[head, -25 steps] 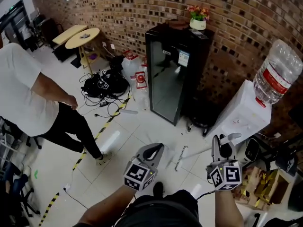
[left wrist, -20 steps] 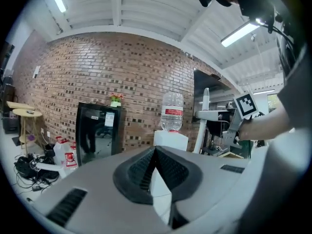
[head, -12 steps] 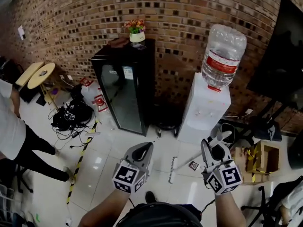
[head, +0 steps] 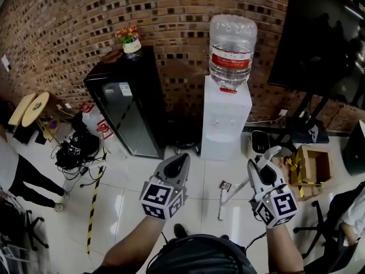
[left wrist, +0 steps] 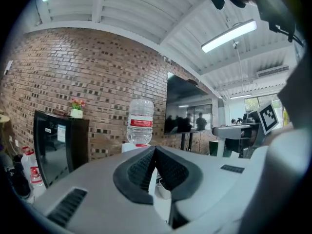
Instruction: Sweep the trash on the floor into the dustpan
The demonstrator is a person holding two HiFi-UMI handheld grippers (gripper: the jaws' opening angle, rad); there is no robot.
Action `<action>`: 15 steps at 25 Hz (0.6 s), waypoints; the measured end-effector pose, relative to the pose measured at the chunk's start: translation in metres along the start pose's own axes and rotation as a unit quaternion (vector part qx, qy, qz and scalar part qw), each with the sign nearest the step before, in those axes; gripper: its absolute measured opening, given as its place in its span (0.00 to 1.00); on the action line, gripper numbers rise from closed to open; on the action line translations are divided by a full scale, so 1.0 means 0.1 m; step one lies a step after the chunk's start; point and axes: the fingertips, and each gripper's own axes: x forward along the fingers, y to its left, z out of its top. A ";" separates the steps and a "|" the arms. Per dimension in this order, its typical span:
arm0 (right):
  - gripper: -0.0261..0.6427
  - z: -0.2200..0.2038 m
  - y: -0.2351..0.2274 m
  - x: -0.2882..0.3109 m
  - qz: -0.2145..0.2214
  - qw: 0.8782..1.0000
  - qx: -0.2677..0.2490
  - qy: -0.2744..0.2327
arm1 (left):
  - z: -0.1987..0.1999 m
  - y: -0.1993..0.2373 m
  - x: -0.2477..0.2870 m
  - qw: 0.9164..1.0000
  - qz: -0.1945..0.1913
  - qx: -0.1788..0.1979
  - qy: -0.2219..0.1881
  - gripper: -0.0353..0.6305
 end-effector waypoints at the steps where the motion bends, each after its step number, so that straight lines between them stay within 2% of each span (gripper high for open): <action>1: 0.19 0.01 -0.09 -0.08 -0.002 1.000 -0.001 -0.001 | 0.02 -0.13 0.05 1.000 -0.003 0.003 0.000 0.07; 8: 0.19 0.03 -0.48 -0.35 -0.004 1.000 0.002 -0.002 | 0.09 -0.61 0.36 1.000 -0.006 0.009 0.003 0.07; 13: 0.19 0.06 -0.62 -0.41 -0.001 1.000 0.006 -0.005 | 0.15 -0.69 0.48 0.999 0.026 0.019 -0.004 0.07; 15: 0.19 0.04 -0.63 -0.42 0.001 1.000 0.005 -0.005 | 0.15 -0.74 0.52 1.000 0.021 0.020 -0.004 0.07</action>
